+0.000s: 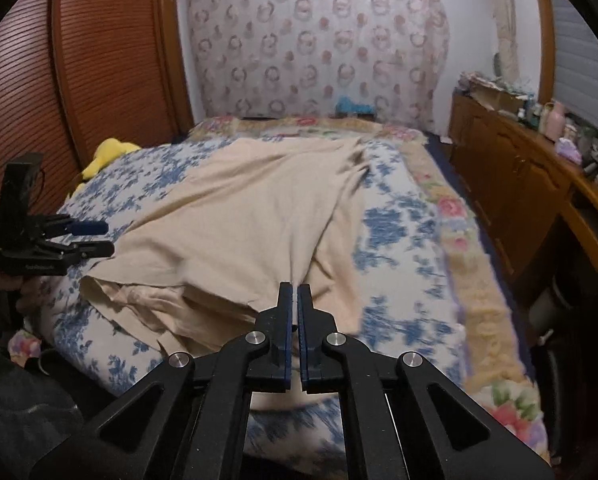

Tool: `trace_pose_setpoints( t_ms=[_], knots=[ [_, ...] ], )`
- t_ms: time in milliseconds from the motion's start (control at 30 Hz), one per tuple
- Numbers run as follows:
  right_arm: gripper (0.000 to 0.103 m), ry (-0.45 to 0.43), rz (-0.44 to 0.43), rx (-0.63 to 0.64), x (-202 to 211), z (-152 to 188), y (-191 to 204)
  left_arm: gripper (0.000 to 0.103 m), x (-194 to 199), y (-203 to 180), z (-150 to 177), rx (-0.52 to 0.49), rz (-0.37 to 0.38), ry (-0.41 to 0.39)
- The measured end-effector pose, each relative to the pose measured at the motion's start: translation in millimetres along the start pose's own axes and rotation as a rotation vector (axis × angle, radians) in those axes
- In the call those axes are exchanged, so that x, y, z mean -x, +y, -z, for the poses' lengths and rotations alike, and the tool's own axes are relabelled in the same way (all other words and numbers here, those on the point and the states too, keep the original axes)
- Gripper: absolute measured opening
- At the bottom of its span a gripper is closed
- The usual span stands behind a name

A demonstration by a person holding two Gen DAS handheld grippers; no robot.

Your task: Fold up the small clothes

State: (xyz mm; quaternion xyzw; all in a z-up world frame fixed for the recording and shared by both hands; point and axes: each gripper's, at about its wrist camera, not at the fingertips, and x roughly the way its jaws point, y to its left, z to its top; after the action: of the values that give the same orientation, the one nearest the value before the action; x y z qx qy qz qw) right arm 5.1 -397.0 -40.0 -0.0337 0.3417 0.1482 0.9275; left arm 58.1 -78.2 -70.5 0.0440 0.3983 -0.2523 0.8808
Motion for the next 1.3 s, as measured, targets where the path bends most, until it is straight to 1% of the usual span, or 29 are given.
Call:
trace_pose_setpoints(
  t_ms=[100,200,433,467,500,533,600,667,700,800,867,933,1067,1133,1167,1233,1267,1300],
  knots=[
    [0.000,0.027,0.018,-0.013,1,11,-9,0.057,-4,-3,2,-0.003,0.011,0.014],
    [0.000,0.053,0.015,-0.041,-8,20,-13,0.056,-5,-5,5,0.002,0.024,0.027],
    [0.000,0.030,0.015,-0.045,-9,18,-14,0.056,-4,-6,12,0.025,0.085,0.035],
    [0.000,0.018,0.017,-0.043,-6,17,-14,0.054,-4,-7,12,0.027,0.094,0.037],
    [0.000,0.005,0.018,-0.043,-3,16,-14,0.047,-5,-7,13,0.028,0.105,0.042],
    [0.000,-0.005,0.015,-0.044,-1,14,-14,0.043,-5,-8,14,0.026,0.111,0.040],
    [0.000,-0.031,0.018,-0.044,5,11,-13,0.023,-6,-10,14,0.021,0.137,0.051],
    [0.000,-0.038,0.019,-0.040,8,9,-12,0.008,-5,-13,14,0.014,0.148,0.055],
    [0.000,-0.037,0.020,-0.035,8,9,-11,0.006,0,-15,13,0.003,0.142,0.042],
    [0.000,-0.010,0.028,0.006,9,9,-4,0.006,16,-18,11,-0.009,0.150,0.017],
    [0.000,0.009,0.042,0.021,10,12,-3,0.006,20,-18,11,-0.020,0.142,0.018],
    [0.000,0.045,0.018,0.012,5,18,-4,0.006,19,-18,11,-0.027,0.134,0.023],
    [0.000,0.072,0.036,0.015,-5,27,-2,0.006,13,-16,14,-0.025,0.127,0.037],
    [0.000,0.069,0.044,0.015,-6,26,-2,0.006,11,-16,15,-0.025,0.124,0.042],
    [0.003,0.064,0.049,0.014,-7,25,-2,0.006,11,-16,15,-0.025,0.122,0.043],
    [0.017,0.062,0.070,0.020,-10,22,-2,0.006,10,-15,16,-0.021,0.122,0.044],
    [0.033,0.066,0.067,0.022,-12,20,-1,0.006,10,-15,17,-0.019,0.122,0.045],
    [0.041,0.071,0.058,0.022,-15,20,-2,0.006,9,-15,17,-0.018,0.120,0.046]
  ],
)
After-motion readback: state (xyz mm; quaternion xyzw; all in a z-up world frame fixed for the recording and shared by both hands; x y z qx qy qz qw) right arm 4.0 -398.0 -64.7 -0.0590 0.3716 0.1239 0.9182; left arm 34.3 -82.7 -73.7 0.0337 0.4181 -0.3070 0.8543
